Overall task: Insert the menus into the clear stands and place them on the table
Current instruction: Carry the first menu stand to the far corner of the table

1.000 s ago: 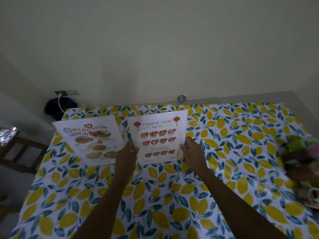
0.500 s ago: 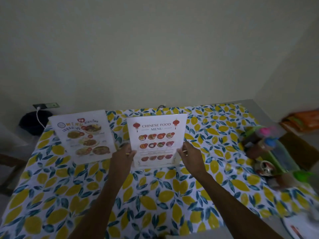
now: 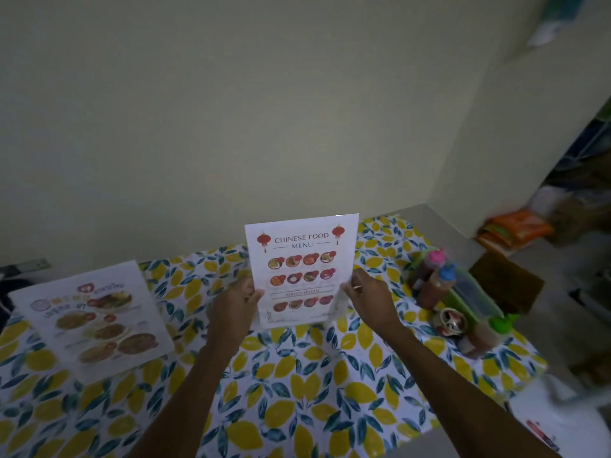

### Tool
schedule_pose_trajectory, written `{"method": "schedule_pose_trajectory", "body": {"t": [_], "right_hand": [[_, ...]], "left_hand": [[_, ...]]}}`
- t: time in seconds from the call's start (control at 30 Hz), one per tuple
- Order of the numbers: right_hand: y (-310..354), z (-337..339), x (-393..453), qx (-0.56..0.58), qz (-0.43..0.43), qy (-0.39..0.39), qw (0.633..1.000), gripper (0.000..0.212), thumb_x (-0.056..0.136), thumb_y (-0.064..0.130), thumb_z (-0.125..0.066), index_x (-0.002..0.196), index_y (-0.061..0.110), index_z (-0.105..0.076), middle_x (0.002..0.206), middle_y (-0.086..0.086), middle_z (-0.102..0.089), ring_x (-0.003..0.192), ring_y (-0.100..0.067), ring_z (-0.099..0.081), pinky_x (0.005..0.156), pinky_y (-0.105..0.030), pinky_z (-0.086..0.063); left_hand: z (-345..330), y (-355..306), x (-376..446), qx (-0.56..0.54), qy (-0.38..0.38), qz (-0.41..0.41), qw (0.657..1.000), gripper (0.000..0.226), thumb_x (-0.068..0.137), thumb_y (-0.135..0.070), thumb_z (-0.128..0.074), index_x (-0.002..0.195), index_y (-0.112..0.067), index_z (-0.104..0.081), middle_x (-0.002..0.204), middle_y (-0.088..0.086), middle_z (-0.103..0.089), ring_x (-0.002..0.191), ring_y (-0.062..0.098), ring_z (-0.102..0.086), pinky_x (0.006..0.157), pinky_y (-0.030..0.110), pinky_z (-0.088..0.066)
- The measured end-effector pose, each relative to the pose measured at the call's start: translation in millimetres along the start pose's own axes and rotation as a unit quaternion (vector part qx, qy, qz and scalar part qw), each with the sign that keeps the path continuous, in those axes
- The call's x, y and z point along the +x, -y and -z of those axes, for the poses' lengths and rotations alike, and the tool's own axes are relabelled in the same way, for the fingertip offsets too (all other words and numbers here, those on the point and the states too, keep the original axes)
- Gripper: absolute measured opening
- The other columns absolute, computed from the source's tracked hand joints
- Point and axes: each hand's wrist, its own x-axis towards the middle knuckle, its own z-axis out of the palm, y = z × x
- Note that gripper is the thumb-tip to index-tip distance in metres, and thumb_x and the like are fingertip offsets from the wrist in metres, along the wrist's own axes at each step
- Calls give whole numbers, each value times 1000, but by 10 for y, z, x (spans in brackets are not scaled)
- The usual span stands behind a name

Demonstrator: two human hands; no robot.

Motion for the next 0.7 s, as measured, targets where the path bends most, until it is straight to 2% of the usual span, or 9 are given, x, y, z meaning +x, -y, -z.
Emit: {"method": "schedule_pose_trajectory", "body": {"t": [0.1,0.2,0.27,0.33,0.4,0.5,0.57,0.7], "right_hand": [[-160,268,293,-19,5,-9,1000,22,92,25,-64,82,10,-53,81,-11,-68,70,-23,-64,58,-32,-43],[-408,547,702,-24,11,2,1000,18,92,23,-65,83,12,-52,84,-9,-69,73,-22,-64,58,-25,-37],[-601,737,1034,-22,10,14,1000,15,91,23,-66,90,9,-59,91,-10,-72,80,-23,-66,62,-23,-38],[-824,907,1410,-36,12,17,999,16,89,24,-68,86,11,-59,91,-11,-72,83,-26,-67,65,-24,-36],[-1070,1072,1827,-60,9,22,998,24,87,24,-69,77,16,-50,86,-13,-71,80,-29,-65,63,-26,-32],[-1530,1249,2464,-78,-3,23,997,25,85,29,-71,77,11,-56,83,-12,-72,78,-31,-66,64,-28,-38],[-1843,1316,2833,-76,-9,32,997,24,85,29,-71,79,9,-59,80,-10,-71,77,-30,-66,64,-28,-41],[-2409,1324,3389,-65,-8,58,996,25,86,26,-71,74,15,-51,78,-9,-67,73,-26,-61,65,-25,-37]], "left_hand": [[-177,-266,266,-14,3,-14,1000,11,92,-24,-66,97,-14,-65,85,0,-73,72,19,-67,58,28,-49],[-432,-559,611,-11,8,-22,1000,13,92,-22,-67,95,-10,-65,84,6,-74,68,19,-64,54,23,-40],[-632,-763,879,-16,12,-33,999,14,91,-21,-67,97,-8,-66,86,8,-75,71,23,-67,58,25,-44],[-871,-973,1168,2,13,-44,999,16,90,-23,-68,97,-9,-65,85,7,-75,73,25,-69,60,29,-48],[-1158,-1183,1472,7,13,-33,999,17,91,-26,-66,92,-10,-62,82,5,-74,68,22,-67,57,29,-48],[-1680,-1409,1960,21,16,-27,999,21,92,-31,-64,91,-10,-63,86,7,-73,67,22,-67,58,30,-50],[-2047,-1507,2232,13,19,-27,999,21,92,-29,-65,97,-9,-66,90,9,-74,70,21,-68,62,31,-53],[-2688,-1688,2581,-13,27,-28,999,21,93,-25,-65,105,-8,-64,88,6,-73,70,17,-65,62,30,-50]]}}
